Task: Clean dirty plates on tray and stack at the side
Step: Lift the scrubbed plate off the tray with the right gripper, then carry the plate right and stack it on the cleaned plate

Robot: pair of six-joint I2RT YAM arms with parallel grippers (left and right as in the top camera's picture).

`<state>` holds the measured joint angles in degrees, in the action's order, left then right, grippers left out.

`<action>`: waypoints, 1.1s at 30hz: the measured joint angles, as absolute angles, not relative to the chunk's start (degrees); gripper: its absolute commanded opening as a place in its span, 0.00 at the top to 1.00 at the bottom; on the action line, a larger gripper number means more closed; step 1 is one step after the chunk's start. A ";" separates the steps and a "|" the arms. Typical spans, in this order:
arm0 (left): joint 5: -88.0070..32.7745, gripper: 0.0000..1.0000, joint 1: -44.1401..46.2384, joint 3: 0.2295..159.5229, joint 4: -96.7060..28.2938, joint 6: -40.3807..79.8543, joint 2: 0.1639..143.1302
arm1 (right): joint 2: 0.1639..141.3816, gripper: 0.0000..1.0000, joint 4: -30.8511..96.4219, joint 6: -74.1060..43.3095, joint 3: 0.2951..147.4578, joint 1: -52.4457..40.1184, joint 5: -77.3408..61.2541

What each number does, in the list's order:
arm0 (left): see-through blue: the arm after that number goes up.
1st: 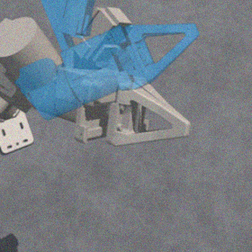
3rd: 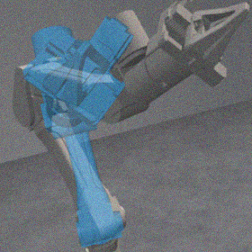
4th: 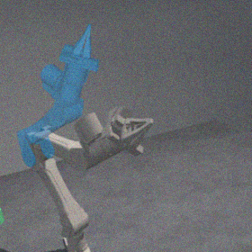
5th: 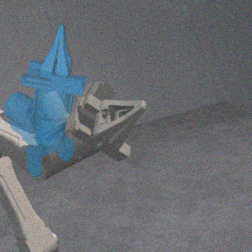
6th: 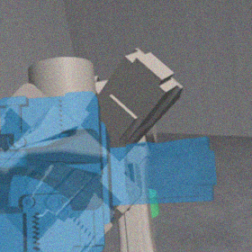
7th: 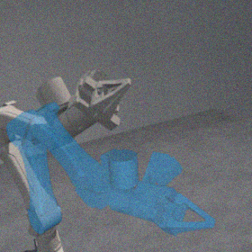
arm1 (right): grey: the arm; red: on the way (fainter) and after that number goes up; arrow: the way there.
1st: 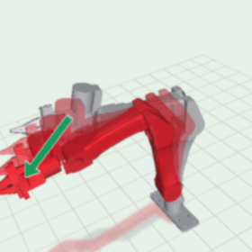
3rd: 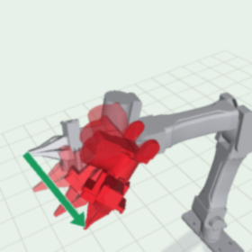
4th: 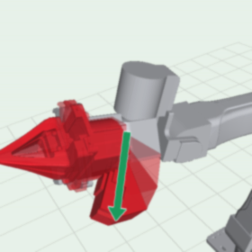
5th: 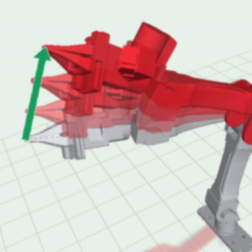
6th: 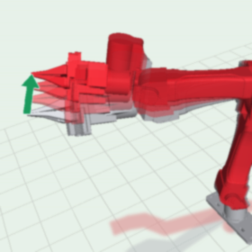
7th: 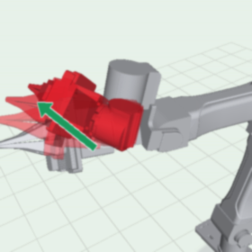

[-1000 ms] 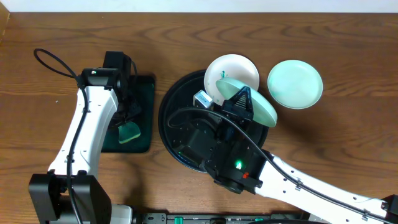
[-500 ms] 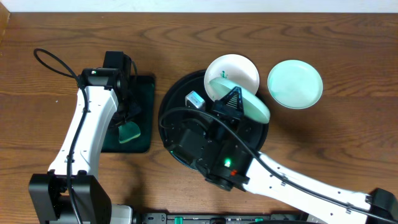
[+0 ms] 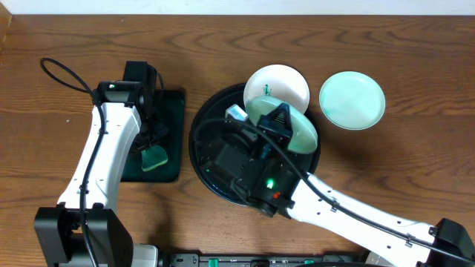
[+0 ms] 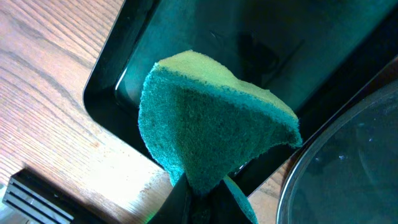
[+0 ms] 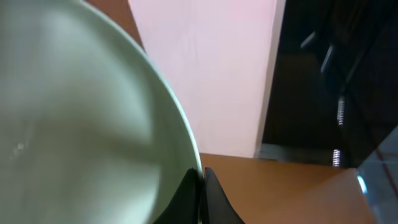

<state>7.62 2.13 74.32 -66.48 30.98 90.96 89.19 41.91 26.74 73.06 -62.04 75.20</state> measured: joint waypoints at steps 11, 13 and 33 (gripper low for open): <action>7.62 0.93 2.13 74.32 -66.67 30.57 90.96 | 89.17 0.99 48.58 8.62 73.21 -58.74 59.37; 7.62 0.93 2.13 74.32 -66.70 30.52 90.96 | 89.17 0.99 48.64 4.89 73.21 -57.19 56.73; 7.62 0.93 2.13 74.32 -66.70 30.13 90.96 | 87.24 0.99 56.58 -16.73 89.49 -33.78 42.17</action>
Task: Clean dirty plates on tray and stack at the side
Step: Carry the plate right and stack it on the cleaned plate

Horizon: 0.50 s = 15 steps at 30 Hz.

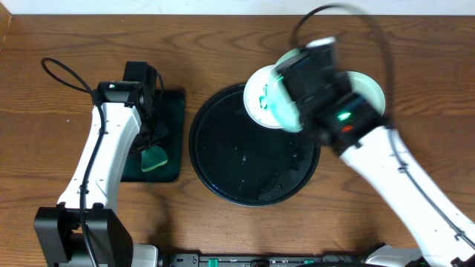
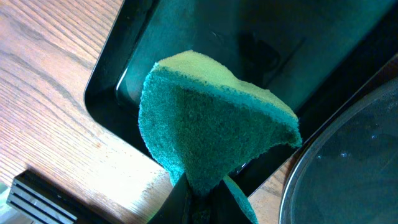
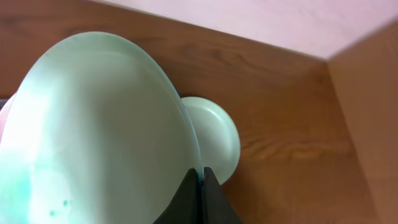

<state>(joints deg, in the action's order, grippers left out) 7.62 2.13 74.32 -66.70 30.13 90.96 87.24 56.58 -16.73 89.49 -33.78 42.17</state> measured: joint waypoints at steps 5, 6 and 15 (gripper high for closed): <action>7.62 0.93 2.13 74.32 -66.70 30.13 90.96 | 86.61 0.99 59.18 -19.62 90.41 -21.69 36.60; 7.62 0.93 2.13 74.32 -66.65 30.13 90.96 | 86.61 0.99 59.79 -20.21 90.37 -19.09 35.14; 7.62 0.93 2.13 74.26 -66.63 30.13 90.96 | 87.66 0.99 60.82 -22.83 90.37 2.76 20.29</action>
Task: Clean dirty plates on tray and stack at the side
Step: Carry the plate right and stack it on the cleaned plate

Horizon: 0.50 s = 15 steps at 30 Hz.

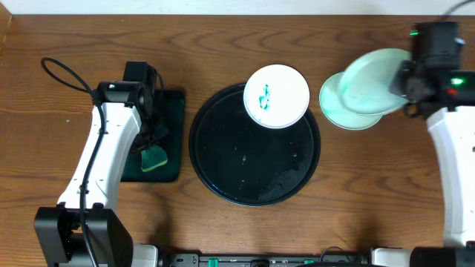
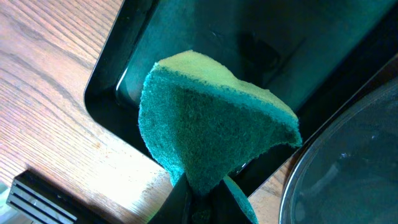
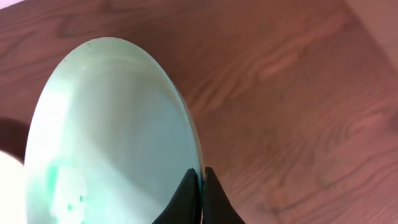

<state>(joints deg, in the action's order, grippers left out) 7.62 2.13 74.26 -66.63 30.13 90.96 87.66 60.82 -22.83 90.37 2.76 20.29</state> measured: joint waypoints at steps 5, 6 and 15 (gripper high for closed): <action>7.62 0.93 2.13 74.26 -66.63 30.13 90.96 | 91.72 0.99 60.34 -23.14 90.19 9.34 15.18; 7.62 0.93 2.13 74.26 -66.63 30.13 90.96 | 92.99 0.99 60.23 -23.16 90.13 10.00 14.57; 7.62 0.93 2.13 74.26 -66.65 30.13 90.96 | 105.10 0.99 56.38 -23.31 89.30 10.68 8.16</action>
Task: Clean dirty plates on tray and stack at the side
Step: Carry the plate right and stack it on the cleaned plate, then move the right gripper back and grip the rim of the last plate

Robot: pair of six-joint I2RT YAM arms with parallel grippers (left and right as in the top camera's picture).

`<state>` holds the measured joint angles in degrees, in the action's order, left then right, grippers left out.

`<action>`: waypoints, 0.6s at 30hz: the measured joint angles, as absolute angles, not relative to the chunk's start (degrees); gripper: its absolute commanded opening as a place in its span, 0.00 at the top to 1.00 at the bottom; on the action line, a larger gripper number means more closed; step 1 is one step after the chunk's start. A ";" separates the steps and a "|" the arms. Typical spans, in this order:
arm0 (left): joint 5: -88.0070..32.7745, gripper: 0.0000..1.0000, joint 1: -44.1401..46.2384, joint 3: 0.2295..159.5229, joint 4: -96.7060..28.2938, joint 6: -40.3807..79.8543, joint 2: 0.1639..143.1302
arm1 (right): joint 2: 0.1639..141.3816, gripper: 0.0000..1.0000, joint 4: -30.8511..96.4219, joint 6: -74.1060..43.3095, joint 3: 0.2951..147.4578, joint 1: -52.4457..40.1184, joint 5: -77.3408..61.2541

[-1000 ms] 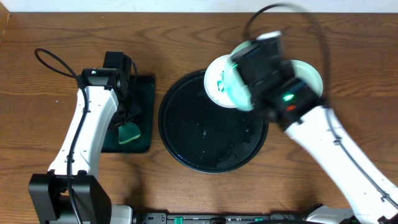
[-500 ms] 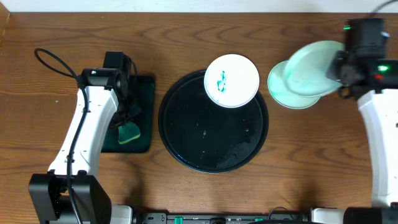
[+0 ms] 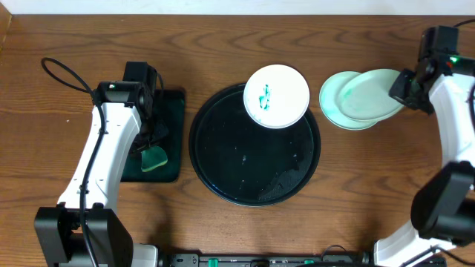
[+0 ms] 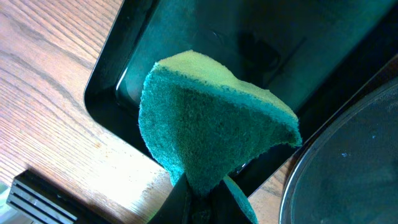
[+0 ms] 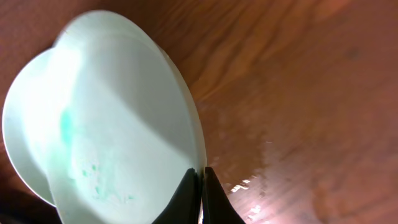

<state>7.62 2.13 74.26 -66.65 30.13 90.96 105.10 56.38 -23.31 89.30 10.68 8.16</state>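
Observation:
A white plate [image 3: 277, 96] with green marks lies on the far rim of the round black tray [image 3: 230, 174]. At the right my right gripper [image 3: 404, 87] is shut on the rim of a pale green plate [image 3: 371, 94], held low over another pale green plate [image 3: 338, 104] on the table. In the right wrist view the held plate [image 5: 118, 118] fills the left, with my right gripper [image 5: 200, 186] pinching its edge. My left gripper [image 4: 202, 199] is shut on a green sponge [image 4: 211, 118] over the small dark tray [image 3: 165, 111].
The small dark tray [image 4: 186, 37] sits left of the round tray, whose rim [image 4: 298, 180] shows in the left wrist view. Wooden table [image 3: 371, 178] lies around both. My left arm [image 3: 104, 156] stretches along the left side.
My right gripper has shifted slightly with the pale green plate, which now sits lower and more squarely over the plate on the table. The left gripper and sponge have not moved.
My right gripper held a pale green plate over the round tray beside the white plate. A second later the plate was above the tray's far right edge, then out past the tray over the pale green plate on the table, where it now hangs low. The left gripper kept the sponge still.

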 measured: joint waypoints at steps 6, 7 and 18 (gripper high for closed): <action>7.62 0.93 2.13 74.26 -66.65 30.13 90.96 | 108.40 0.99 55.61 -23.31 89.27 10.63 5.65; 7.62 0.93 2.13 74.26 -66.63 30.13 90.96 | 108.73 0.99 55.64 -23.31 89.27 10.63 5.37; 7.62 0.93 2.13 74.26 -66.65 30.13 90.96 | 110.17 0.56 55.75 -22.92 89.27 9.39 0.80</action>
